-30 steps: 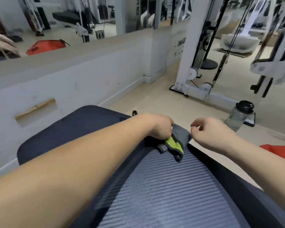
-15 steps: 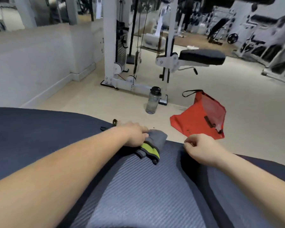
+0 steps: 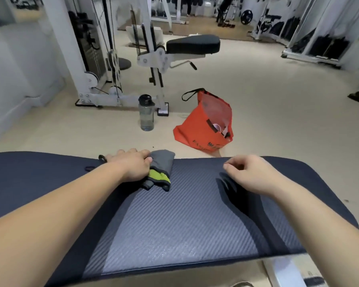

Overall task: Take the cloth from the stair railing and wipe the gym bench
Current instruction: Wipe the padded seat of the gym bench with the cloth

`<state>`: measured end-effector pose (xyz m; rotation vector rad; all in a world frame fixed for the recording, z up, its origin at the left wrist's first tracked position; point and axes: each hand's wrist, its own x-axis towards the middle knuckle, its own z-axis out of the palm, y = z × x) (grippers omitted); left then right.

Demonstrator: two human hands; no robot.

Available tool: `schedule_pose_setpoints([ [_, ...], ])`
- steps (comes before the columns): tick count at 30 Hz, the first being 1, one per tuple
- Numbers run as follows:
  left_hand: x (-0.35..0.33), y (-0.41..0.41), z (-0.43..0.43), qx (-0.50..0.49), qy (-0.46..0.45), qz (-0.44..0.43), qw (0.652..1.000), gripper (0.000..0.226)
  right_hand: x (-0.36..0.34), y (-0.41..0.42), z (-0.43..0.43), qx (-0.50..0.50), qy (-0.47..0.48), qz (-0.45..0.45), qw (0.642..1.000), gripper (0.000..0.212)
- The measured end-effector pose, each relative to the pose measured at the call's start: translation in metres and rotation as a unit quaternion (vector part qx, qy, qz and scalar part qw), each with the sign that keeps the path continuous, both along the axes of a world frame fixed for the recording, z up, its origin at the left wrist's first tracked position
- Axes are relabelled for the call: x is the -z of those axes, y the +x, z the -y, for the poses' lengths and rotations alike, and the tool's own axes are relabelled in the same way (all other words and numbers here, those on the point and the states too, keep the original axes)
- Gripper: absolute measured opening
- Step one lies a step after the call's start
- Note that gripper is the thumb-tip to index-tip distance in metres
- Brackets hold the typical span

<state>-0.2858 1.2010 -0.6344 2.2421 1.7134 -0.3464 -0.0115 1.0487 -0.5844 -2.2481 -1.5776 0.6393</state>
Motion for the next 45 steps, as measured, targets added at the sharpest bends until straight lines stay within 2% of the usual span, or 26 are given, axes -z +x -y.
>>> schedule_pose_setpoints([
  [5,0.006,0.110,0.012,0.059,-0.013,0.029,0.998,0.051,0.017,0.076,0.024,0.091,0.079,-0.007,0.993,0.021],
  [8,0.009,0.178,0.016,0.098,-0.032,0.055,0.993,0.057,0.033,0.110,0.042,0.156,0.130,0.019,0.979,0.030],
  [13,0.003,0.283,0.030,0.155,-0.079,0.109,0.979,0.046,0.055,0.178,0.082,0.292,0.091,-0.018,0.952,0.046],
  [19,0.011,0.383,0.047,0.209,-0.072,0.131,0.966,0.046,0.069,0.218,0.103,0.362,0.168,-0.101,0.911,0.038],
  [24,0.009,0.451,0.075,0.286,-0.042,0.107,0.951,0.043,0.075,0.242,0.113,0.404,0.191,-0.132,0.885,0.034],
  [27,0.007,0.469,0.094,0.350,-0.034,0.055,0.935,0.047,0.078,0.253,0.122,0.435,0.201,-0.144,0.866,0.024],
  [30,-0.005,0.482,0.130,0.442,-0.025,-0.020,0.897,0.047,0.075,0.259,0.134,0.465,0.196,-0.132,0.853,0.039],
  [33,-0.006,0.482,0.171,0.512,-0.023,-0.066,0.856,0.044,0.073,0.265,0.149,0.476,0.192,-0.137,0.848,0.043],
  [36,0.002,0.464,0.195,0.552,0.012,-0.047,0.833,0.044,0.072,0.264,0.165,0.465,0.165,-0.174,0.852,0.038],
  [39,0.002,0.443,0.210,0.579,0.044,-0.006,0.814,0.042,0.070,0.255,0.178,0.429,0.113,-0.206,0.872,0.029],
  [41,0.003,0.429,0.228,0.610,0.066,-0.013,0.790,0.039,0.068,0.251,0.185,0.415,0.087,-0.206,0.882,0.030],
  [45,0.023,0.393,0.258,0.644,0.178,-0.032,0.744,0.034,0.059,0.241,0.193,0.389,0.040,-0.188,0.901,0.024],
])
